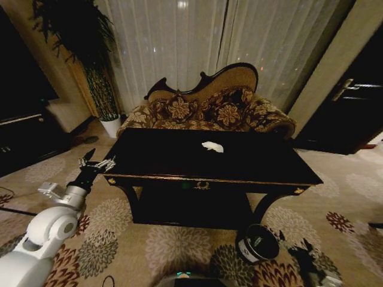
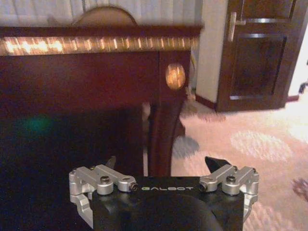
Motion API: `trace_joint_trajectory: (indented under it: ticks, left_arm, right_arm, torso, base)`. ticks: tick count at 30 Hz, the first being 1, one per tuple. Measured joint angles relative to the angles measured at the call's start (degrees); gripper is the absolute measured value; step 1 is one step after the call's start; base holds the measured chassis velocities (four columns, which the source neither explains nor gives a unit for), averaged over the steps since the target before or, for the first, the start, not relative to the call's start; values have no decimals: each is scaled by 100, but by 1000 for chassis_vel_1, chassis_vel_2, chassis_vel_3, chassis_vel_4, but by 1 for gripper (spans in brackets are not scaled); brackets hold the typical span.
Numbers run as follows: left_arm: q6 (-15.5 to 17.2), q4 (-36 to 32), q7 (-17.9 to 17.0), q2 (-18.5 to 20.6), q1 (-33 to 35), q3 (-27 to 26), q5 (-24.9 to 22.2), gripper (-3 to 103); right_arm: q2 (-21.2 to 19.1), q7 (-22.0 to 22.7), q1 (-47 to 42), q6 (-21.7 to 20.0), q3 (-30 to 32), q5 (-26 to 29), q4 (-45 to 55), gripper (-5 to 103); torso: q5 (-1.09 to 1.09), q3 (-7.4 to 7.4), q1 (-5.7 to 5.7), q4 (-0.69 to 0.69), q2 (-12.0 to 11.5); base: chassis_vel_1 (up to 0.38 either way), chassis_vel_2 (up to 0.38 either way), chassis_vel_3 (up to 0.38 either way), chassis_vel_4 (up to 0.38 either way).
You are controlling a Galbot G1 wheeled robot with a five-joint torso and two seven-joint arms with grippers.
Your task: Move to the front of the table and place the trash on the table into the trash bin.
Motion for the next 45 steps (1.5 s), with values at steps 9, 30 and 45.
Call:
trace_joint_trajectory:
  ticks: [9, 30, 45]
  left_arm:
    - [0, 0, 0, 0, 0, 0, 0, 100]
    - [0, 0, 0, 0, 0, 0, 0, 100]
    - [0, 0, 2, 0, 0, 0, 0, 100]
  right_arm:
    - [-289, 245, -455, -320, 676, 366, 1137, 100]
    - [-1342, 1085, 722, -1906, 234, 425, 2550, 100]
    - [-3034, 1128, 2893, -2260, -1398, 941, 1549, 100]
  torso:
    - [1, 0, 0, 0, -1]
    - [0, 1, 0, 0, -1]
    - [0, 1, 1, 0, -2]
  base:
    - [0, 0, 0, 0]
    - [0, 0, 0, 0]
    - [0, 0, 0, 0]
